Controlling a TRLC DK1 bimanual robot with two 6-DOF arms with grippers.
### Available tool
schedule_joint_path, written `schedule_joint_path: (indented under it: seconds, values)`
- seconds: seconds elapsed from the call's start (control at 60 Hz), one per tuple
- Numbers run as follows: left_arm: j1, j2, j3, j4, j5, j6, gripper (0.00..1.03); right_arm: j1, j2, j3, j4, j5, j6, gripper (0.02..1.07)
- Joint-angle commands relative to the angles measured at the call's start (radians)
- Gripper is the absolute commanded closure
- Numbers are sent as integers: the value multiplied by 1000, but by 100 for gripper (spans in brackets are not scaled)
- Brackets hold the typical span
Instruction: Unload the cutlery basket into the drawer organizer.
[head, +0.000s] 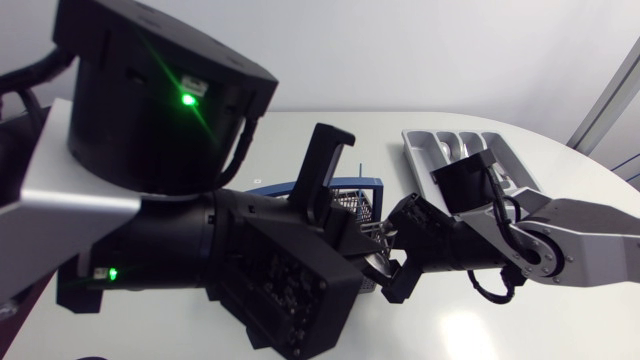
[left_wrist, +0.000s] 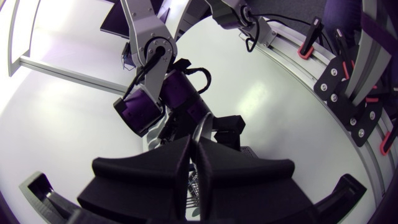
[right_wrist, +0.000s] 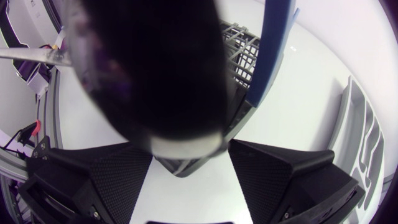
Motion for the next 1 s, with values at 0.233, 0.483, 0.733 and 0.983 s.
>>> schedule_joint_path:
  seconds: [0.233,0.483,0.733,0.983]
  values:
    - [-12,0,59,-17,-4,61,100,10,7,28,-16,5,34,22]
    - [-35,-22,67,-15,-45,70,100,12,-56,22,-46,5,47,22]
    - [-95,-51,42,-6,-104,66,100,6,-145,2,-95,5,47,22]
    - [-113,-66,19,-1,-133,69,100,3,-268,-4,-161,5,52,22]
